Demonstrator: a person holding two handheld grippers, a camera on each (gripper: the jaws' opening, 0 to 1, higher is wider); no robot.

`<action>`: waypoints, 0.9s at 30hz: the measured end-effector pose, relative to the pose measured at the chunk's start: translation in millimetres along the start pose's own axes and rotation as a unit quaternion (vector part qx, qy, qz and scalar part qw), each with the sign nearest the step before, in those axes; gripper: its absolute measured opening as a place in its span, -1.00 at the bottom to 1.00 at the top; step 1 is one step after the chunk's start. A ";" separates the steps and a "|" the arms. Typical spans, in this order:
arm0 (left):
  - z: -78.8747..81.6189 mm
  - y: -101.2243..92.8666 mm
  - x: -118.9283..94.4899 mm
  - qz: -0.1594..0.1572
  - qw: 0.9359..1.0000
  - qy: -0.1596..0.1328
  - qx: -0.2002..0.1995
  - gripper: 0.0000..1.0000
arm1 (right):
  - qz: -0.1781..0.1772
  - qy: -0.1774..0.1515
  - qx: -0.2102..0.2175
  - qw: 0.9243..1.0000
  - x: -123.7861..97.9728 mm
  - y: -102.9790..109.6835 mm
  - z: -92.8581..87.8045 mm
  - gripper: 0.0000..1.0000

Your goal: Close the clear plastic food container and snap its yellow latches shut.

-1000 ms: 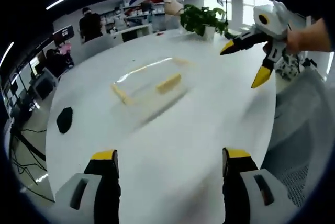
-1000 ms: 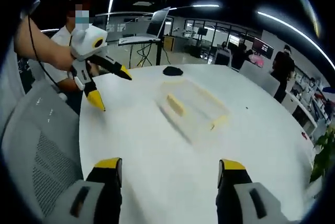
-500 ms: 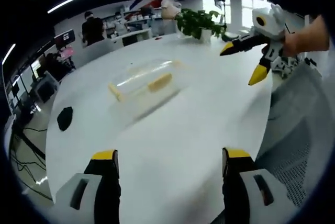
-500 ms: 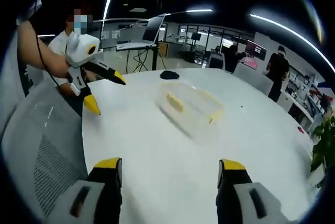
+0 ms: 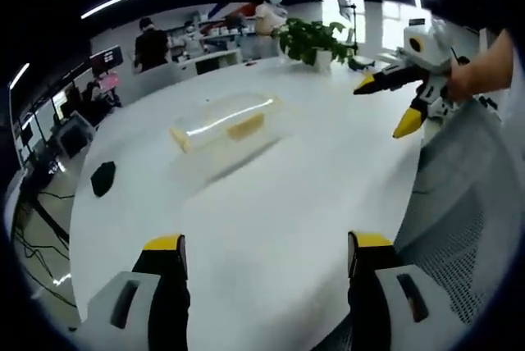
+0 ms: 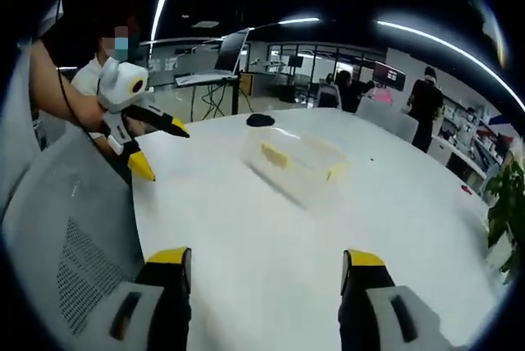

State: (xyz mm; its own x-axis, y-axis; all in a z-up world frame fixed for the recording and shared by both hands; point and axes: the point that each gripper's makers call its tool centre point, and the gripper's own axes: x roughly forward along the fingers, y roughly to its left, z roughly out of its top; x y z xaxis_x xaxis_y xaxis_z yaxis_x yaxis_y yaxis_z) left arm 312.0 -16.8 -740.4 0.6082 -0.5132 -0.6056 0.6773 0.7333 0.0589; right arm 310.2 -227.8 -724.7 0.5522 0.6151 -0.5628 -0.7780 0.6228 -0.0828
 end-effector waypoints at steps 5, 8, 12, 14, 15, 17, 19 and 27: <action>-3.0 -2.0 -5.3 0.001 1.000 0.001 0.000 0.55 | -0.004 -0.009 0.011 1.000 -2.0 3.6 -2.5 0.49; -7.8 -5.8 -7.3 0.001 1.000 0.004 0.000 0.55 | -0.005 -0.011 0.011 1.000 -2.4 3.6 -0.1 0.49; -8.4 -7.7 -7.5 -0.001 1.000 0.003 -0.004 0.55 | -0.006 -0.014 0.014 1.000 -2.2 2.4 0.4 0.49; -7.2 -6.5 -7.2 0.000 1.000 0.000 -0.006 0.55 | -0.006 -0.011 0.010 1.000 -2.1 3.8 -1.2 0.50; -6.8 -6.6 -7.2 -0.001 1.000 -0.001 -0.007 0.55 | -0.005 -0.010 0.010 1.000 -2.0 4.0 -1.3 0.50; -6.8 -6.9 -7.0 -0.001 1.000 0.000 -0.004 0.55 | -0.005 -0.012 0.012 1.000 -2.5 4.5 -0.3 0.50; -6.9 -7.5 -6.4 -0.002 1.000 -0.001 -0.003 0.55 | -0.006 -0.012 0.011 1.000 -2.8 3.3 -1.0 0.50; -7.7 -7.5 -6.3 -0.002 1.000 0.000 -0.005 0.55 | -0.004 -0.012 0.013 1.000 -2.3 4.4 -1.7 0.49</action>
State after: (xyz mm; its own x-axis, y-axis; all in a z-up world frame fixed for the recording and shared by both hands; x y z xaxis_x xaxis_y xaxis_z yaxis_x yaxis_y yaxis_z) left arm 299.9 -15.7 -743.2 0.6064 -0.5158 -0.6052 0.6753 0.7359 0.0495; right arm 305.0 -227.3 -725.1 0.5660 0.6204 -0.5429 -0.7653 0.6402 -0.0664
